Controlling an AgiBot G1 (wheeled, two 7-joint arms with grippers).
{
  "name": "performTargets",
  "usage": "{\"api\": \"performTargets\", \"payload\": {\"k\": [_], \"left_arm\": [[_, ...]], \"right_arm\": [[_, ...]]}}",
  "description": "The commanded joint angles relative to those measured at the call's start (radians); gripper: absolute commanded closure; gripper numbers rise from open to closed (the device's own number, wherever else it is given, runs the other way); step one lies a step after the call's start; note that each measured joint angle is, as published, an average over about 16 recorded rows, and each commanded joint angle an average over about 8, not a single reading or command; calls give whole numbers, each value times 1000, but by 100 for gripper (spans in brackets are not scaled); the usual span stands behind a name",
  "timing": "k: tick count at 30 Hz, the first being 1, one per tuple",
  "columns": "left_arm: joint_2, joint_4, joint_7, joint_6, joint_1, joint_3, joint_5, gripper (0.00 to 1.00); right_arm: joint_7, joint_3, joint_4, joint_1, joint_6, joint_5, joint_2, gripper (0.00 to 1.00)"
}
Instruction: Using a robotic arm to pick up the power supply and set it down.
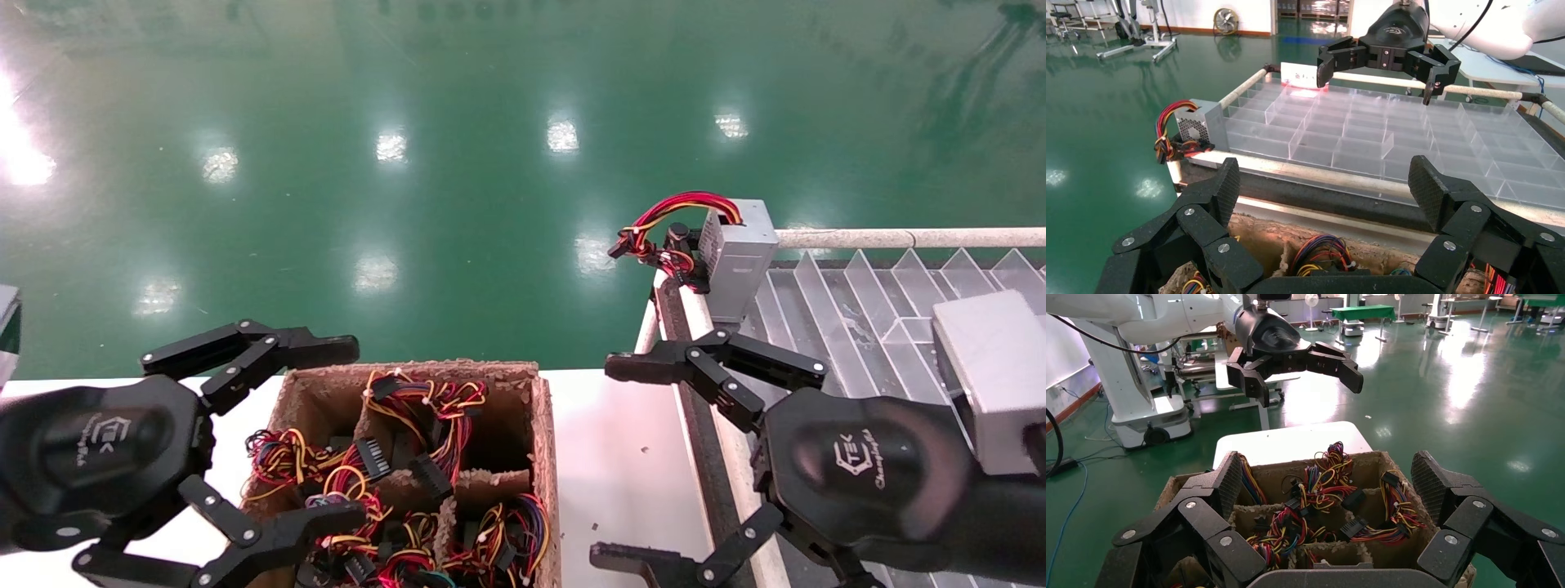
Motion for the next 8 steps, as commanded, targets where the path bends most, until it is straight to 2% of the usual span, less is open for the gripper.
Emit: {"api": "performTargets", "payload": {"k": [1, 8], "left_arm": [[0, 0, 0, 0, 0, 0, 0, 0], [0, 0, 0, 0, 0, 0, 0, 0]], "right_arm": [[0, 0, 0, 0, 0, 0, 0, 0], [0, 0, -1, 0, 0, -1, 0, 0]]}}
